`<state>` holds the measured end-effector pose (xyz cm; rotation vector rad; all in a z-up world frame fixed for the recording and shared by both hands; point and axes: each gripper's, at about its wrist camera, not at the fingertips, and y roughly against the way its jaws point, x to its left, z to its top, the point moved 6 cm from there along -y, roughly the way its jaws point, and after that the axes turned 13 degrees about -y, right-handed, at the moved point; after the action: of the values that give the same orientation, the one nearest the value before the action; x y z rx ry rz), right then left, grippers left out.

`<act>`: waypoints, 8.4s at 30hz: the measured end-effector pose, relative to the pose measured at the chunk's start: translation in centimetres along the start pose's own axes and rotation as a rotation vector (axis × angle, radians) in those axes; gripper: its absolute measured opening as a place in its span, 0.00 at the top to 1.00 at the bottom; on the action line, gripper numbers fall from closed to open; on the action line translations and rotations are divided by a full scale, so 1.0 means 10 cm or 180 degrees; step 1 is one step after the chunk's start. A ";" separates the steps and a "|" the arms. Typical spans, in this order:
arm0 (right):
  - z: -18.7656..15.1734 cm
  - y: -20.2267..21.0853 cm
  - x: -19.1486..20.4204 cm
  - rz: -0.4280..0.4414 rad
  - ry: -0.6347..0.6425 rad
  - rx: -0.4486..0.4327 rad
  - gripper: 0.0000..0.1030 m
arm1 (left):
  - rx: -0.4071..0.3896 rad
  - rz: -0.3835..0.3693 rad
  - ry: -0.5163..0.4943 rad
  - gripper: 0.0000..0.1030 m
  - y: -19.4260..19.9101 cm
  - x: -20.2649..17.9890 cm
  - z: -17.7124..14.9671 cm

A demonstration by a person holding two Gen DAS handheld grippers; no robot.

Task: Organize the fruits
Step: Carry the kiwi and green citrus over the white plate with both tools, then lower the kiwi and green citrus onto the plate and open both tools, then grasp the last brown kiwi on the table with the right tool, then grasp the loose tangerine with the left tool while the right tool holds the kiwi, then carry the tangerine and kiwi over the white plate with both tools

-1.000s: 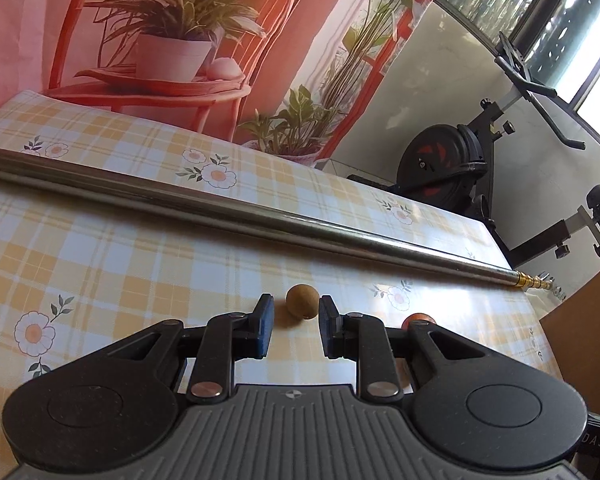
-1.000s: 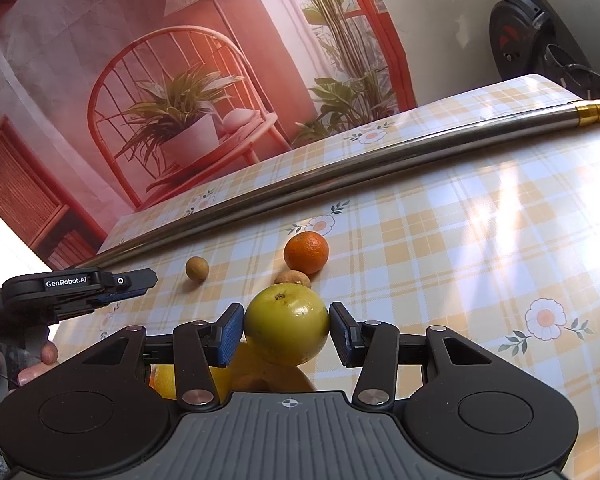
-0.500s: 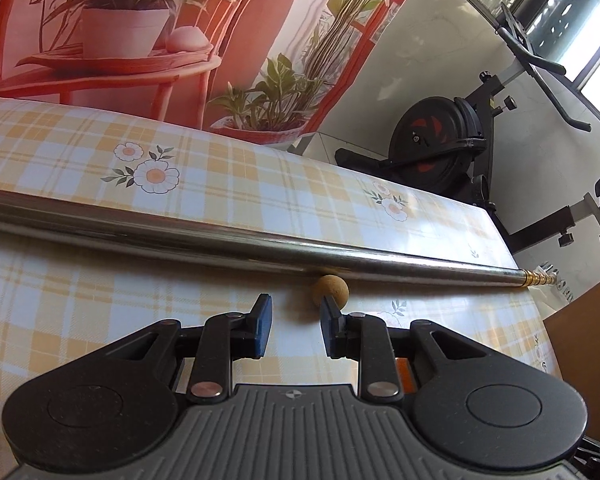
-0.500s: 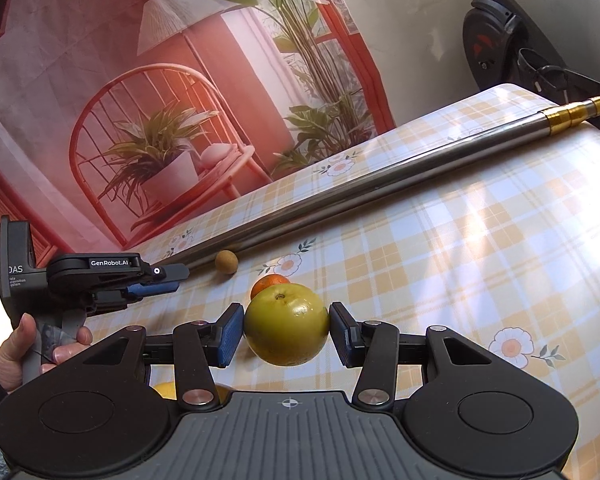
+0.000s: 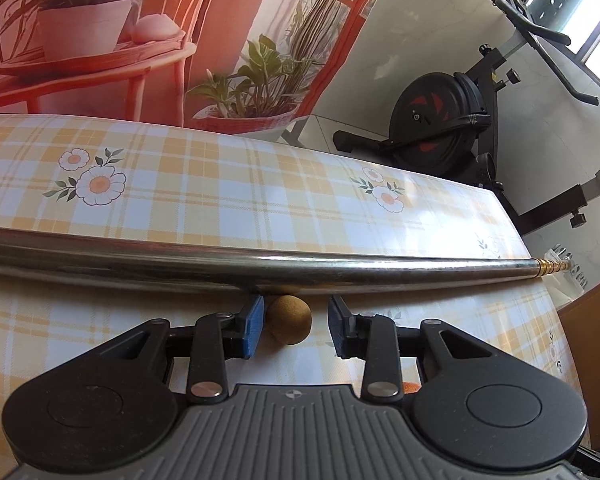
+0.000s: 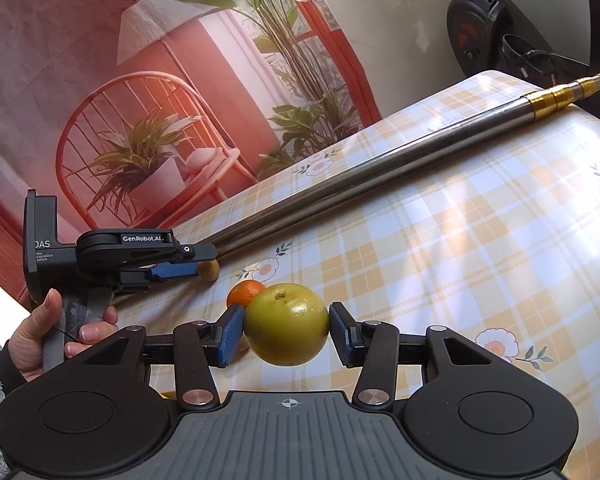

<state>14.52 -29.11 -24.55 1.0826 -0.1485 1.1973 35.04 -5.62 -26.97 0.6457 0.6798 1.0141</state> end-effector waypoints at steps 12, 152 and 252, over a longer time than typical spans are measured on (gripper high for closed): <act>0.01 -0.02 0.01 0.0004 0.0020 0.0005 0.58 | 0.0061 0.0033 -0.0146 0.74 0.05 -0.01 -0.06; -0.25 -0.72 0.58 -0.0167 0.0780 0.0711 0.74 | -0.0425 0.0825 -0.0288 0.14 1.86 0.05 -0.92; -0.03 0.10 -0.10 -0.0155 0.0161 -0.0002 0.74 | 0.0104 0.0151 -0.1098 0.62 0.58 -0.74 -0.47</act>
<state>13.15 -29.63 -24.76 1.0489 -0.0830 1.1797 25.69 -9.37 -24.03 0.8449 0.3801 0.9074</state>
